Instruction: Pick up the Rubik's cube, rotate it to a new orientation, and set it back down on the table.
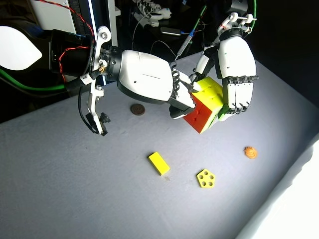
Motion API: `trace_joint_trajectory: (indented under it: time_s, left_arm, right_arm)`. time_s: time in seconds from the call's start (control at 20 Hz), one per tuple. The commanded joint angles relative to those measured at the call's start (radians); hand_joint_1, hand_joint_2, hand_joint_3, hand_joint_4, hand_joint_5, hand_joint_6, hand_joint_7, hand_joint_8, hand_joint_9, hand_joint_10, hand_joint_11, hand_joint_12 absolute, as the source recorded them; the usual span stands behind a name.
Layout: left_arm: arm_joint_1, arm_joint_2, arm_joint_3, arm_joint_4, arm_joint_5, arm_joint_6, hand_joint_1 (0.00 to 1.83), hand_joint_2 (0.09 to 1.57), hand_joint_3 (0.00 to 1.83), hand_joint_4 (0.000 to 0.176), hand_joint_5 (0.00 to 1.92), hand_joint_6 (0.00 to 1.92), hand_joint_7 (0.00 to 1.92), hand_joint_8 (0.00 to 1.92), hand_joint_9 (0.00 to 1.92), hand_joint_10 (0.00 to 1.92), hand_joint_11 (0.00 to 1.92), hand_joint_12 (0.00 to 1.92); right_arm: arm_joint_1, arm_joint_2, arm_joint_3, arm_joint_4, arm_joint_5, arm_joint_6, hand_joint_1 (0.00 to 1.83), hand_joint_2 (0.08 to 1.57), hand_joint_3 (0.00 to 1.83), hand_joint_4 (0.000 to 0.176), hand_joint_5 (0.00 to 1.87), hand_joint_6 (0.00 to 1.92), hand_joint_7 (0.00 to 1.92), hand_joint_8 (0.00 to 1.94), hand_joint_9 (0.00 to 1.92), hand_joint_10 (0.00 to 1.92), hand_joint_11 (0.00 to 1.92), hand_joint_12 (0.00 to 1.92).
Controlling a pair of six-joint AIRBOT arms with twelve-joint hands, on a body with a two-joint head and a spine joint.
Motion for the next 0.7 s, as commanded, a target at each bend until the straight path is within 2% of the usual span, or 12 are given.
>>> trace_joint_trajectory:
  time_s: [0.0,0.05,0.1,0.25,0.4,0.45,0.55,0.65]
  left_arm:
    - [-0.016,0.008,0.003,0.056,0.022,-0.006,1.04,1.4,0.0,0.0,0.49,1.63,0.49,1.89,0.32,1.92,0.39,1.92]
    - [-0.016,0.008,0.004,0.059,0.022,-0.005,1.03,1.41,0.0,0.0,0.5,1.62,0.47,1.91,0.31,1.92,0.37,1.92]
    - [-0.017,0.008,0.005,0.06,0.022,-0.005,1.03,1.41,0.0,0.0,0.5,1.63,0.46,1.92,0.31,1.92,0.37,1.92]
    - [-0.017,0.007,0.005,0.06,0.022,-0.005,1.01,1.42,0.01,0.0,0.48,1.68,0.45,1.92,0.3,1.92,0.35,1.92]
    - [-0.018,0.007,0.005,0.059,0.021,-0.005,1.02,1.42,0.0,0.0,0.48,1.66,0.45,1.92,0.3,1.92,0.34,1.92]
    - [-0.019,0.007,0.005,0.059,0.02,-0.006,1.03,1.42,0.0,0.0,0.49,1.65,0.47,1.91,0.33,1.92,0.36,1.92]
    - [-0.02,0.007,0.008,0.059,0.02,-0.006,1.04,1.41,0.0,0.0,0.51,1.61,0.48,1.9,0.32,1.92,0.35,1.92]
    - [-0.022,0.006,0.011,0.059,0.02,-0.006,1.04,1.41,0.0,0.0,0.5,1.61,0.47,1.92,0.31,1.92,0.35,1.92]
  right_arm:
    - [0.008,0.002,-0.002,0.011,0.098,0.0,0.18,1.23,0.0,0.0,0.16,0.01,0.44,1.15,0.35,1.67,0.24,1.92]
    - [0.004,0.002,-0.003,-0.002,0.1,0.0,0.14,1.23,0.0,0.0,0.13,0.0,0.43,1.17,0.35,1.68,0.25,1.92]
    - [-0.003,0.001,-0.004,-0.012,0.102,0.0,0.19,1.22,0.0,0.0,0.16,0.01,0.47,1.16,0.38,1.66,0.28,1.92]
    - [-0.011,-0.003,-0.004,-0.018,0.105,0.0,0.18,1.22,0.0,0.0,0.14,0.0,0.44,1.17,0.36,1.67,0.27,1.92]
    - [-0.019,-0.005,-0.008,-0.025,0.11,0.0,0.2,1.22,0.0,0.0,0.17,0.01,0.46,1.15,0.37,1.66,0.3,1.92]
    - [-0.03,-0.005,-0.01,-0.038,0.115,0.001,0.15,1.23,0.0,0.0,0.15,0.0,0.43,1.17,0.34,1.68,0.28,1.92]
    - [-0.057,-0.005,-0.013,-0.05,0.131,0.001,0.21,1.22,0.0,0.0,0.16,0.01,0.45,1.15,0.36,1.67,0.29,1.92]
    - [-0.065,-0.007,-0.015,-0.052,0.135,0.0,0.19,1.22,0.0,0.0,0.15,0.0,0.44,1.15,0.36,1.66,0.29,1.92]
